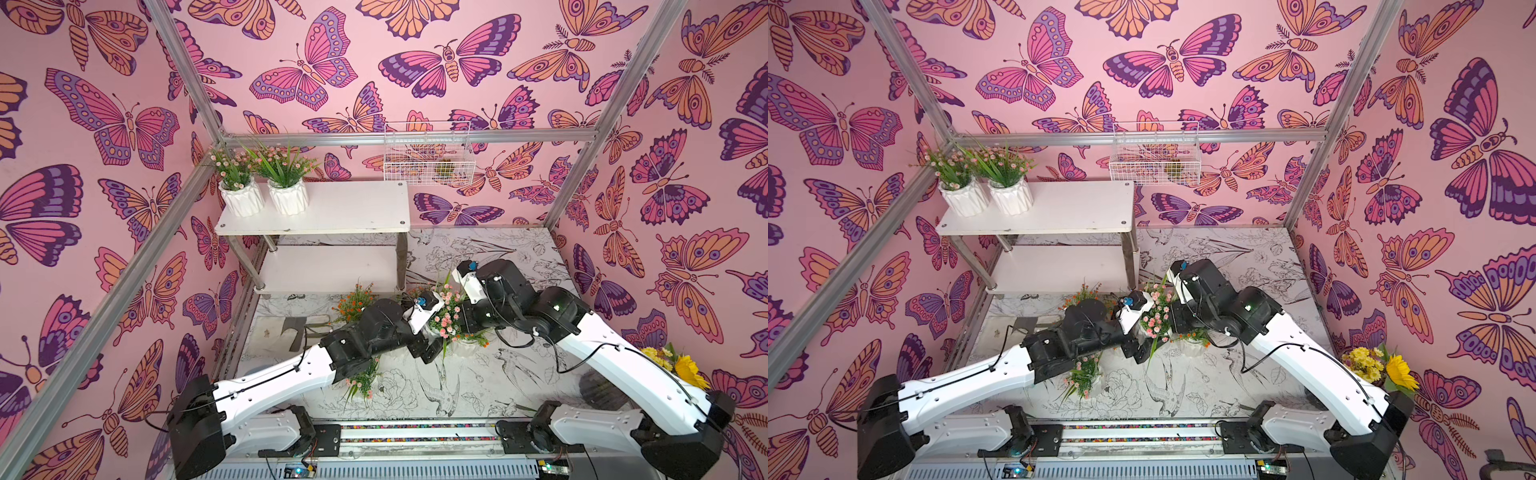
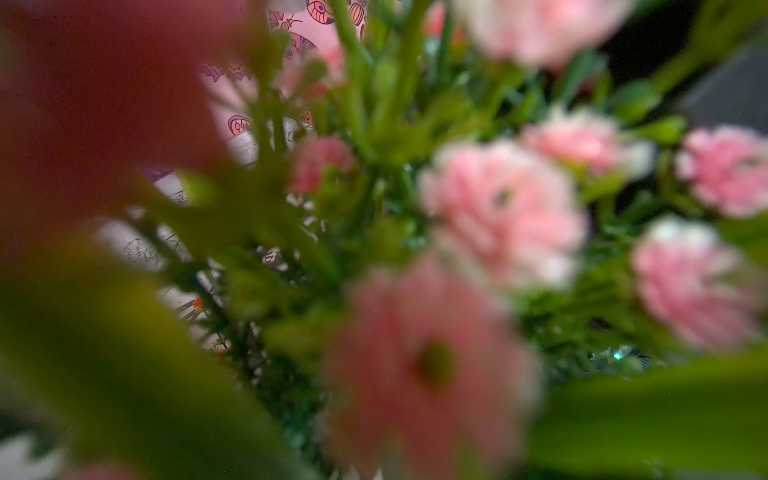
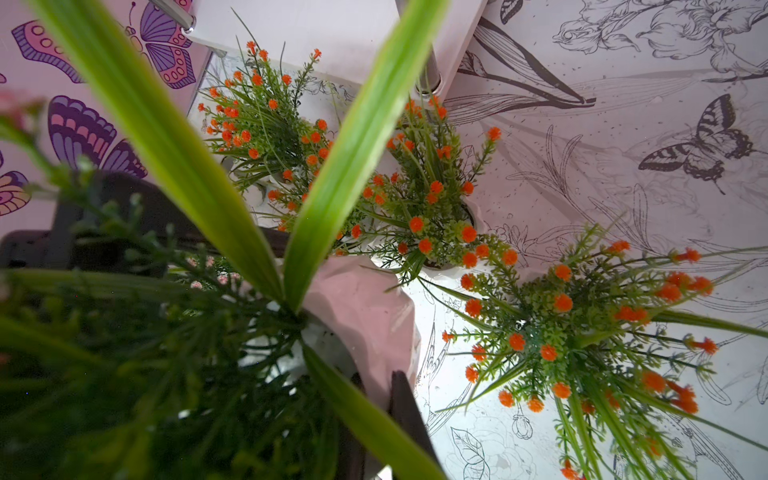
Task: Place the baby's breath potted plants on the rack by color
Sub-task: Place the baby's breath potted plant on the rack.
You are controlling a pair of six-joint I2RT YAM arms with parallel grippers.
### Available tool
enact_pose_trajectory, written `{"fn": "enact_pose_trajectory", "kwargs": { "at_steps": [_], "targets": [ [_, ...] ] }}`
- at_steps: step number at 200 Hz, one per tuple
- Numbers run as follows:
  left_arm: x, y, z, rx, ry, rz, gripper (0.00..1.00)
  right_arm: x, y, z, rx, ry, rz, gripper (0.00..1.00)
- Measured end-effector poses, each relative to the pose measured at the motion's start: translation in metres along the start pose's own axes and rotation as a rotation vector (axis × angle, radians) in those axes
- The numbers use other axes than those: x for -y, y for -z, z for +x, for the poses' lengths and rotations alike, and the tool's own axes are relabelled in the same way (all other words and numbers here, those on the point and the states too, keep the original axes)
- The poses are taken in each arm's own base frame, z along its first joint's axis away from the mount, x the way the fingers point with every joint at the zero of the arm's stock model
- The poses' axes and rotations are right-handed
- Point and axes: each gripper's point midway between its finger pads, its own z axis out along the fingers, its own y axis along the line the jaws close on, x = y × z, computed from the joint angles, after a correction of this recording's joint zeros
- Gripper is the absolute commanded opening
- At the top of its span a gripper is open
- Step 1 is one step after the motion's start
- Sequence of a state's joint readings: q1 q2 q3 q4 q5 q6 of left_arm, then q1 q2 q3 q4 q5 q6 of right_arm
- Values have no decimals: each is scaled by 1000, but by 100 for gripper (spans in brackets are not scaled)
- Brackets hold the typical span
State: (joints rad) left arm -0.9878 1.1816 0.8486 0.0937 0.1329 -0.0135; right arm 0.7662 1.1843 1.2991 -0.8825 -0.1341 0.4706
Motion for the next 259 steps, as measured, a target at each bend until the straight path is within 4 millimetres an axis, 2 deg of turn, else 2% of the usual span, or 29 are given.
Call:
{"fn": "enact_pose_trajectory", "kwargs": {
  "at_steps": [92,119,168,193,224,259],
  "targets": [
    [-2,-4,2,-3,2,-9,77,1,-5,1,-3,-5,-6,0],
    [-2,-4,2,-4,2,-13,74,1,-8,0,6,-6,-9,8],
    [-5,-2,1,-2,7,-32,71,3,-10,-4,15,-21,-36,17],
    [-9,2,2,-10,12,-53,71,3,-1,-10,50,-27,-52,24],
    [-14,9,7,-34,16,-85,71,10,20,-17,121,-44,-54,25],
    [-20,12,9,-68,19,-116,70,22,32,-14,164,-67,-38,25]
  ]
}}
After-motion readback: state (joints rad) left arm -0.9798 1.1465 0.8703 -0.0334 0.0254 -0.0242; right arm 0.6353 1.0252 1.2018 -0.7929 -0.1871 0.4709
